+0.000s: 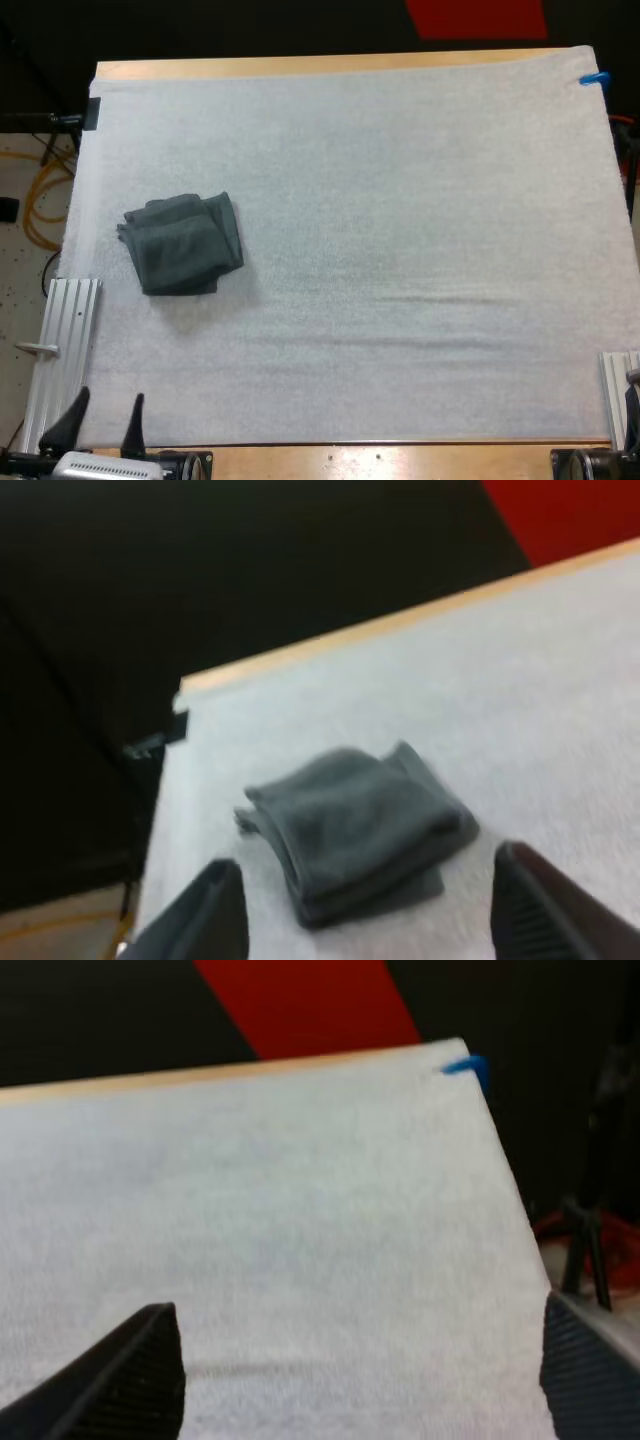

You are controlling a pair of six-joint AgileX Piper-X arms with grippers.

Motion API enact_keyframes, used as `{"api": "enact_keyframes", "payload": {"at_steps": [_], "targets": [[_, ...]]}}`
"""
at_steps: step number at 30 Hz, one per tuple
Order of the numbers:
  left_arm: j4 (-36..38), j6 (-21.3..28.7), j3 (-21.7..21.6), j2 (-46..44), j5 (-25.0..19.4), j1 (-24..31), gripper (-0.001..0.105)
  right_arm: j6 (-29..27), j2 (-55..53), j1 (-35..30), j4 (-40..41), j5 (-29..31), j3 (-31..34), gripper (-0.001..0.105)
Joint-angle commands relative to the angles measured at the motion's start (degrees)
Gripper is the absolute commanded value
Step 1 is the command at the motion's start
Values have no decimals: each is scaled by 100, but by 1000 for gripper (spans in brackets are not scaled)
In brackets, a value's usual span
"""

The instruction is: Pick towel from pile fold and stack

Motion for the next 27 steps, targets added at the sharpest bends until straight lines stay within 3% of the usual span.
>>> {"api": "enact_keyframes", "payload": {"at_steps": [1, 7, 11, 17, 27], "targets": [[306, -7, 4, -600, -22, -30, 52, -46, -232, -31, 26, 22, -2, 71], [1133, -49, -26, -803, -27, -30, 52, -46, -231, -31, -59, -39, 11, 71], [1028, -50, -14, -799, -27, -30, 52, -46, -231, -31, -59, -62, 11, 71], [320, -70, 404, -786, -27, -30, 52, -46, -231, -31, -154, -62, 187, 71], [-1586, -611, 1878, -773, 68, -30, 52, -25, -220, -31, -999, -342, 885, 71]]}}
